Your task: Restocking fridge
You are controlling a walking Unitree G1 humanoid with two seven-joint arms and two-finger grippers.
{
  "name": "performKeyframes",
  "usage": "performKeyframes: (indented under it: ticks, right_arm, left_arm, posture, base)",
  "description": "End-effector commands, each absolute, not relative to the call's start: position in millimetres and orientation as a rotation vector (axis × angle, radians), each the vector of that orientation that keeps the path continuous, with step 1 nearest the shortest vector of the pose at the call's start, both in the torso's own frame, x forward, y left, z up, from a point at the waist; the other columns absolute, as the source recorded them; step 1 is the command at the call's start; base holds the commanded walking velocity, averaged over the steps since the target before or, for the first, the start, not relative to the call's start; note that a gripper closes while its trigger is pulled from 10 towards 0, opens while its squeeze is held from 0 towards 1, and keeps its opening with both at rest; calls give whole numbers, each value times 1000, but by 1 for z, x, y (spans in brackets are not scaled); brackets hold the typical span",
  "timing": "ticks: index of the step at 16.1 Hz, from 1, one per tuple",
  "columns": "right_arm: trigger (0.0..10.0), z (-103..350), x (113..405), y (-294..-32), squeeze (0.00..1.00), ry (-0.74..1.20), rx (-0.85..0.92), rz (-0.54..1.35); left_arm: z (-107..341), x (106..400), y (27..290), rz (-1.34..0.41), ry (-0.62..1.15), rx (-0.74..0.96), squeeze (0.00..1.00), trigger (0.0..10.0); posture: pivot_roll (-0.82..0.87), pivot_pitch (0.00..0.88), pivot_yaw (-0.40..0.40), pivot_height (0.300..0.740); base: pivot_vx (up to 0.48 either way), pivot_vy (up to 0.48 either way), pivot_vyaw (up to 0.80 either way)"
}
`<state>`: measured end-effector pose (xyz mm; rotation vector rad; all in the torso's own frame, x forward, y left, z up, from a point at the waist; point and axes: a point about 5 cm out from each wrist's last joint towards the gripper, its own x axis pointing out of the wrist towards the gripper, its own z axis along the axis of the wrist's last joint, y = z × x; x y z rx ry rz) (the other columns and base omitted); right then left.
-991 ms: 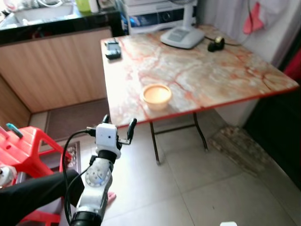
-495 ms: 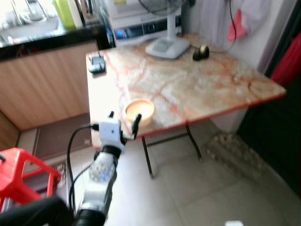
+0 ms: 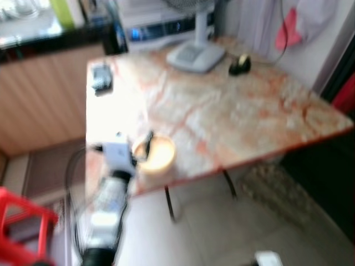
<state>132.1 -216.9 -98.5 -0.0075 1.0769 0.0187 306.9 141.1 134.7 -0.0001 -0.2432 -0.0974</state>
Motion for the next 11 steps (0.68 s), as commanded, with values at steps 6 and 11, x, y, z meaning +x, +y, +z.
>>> performKeyframes:
  ticks: [6, 11]
  right_arm:
    - [10000, -102, 128, -209, 0, 1096, 16, 27]
    - [10000, -102, 128, -209, 0, 1094, 16, 24]
  left_arm:
    - [141, 307, 162, -27, -203, -254, 0, 10000]
    - [134, 301, 157, -70, -144, -452, 0, 10000]
  posture:
    - [91, 78, 31, 740]
    - [90, 80, 28, 740]
  base:
    - [0, 0, 0]
    - [0, 0, 0]
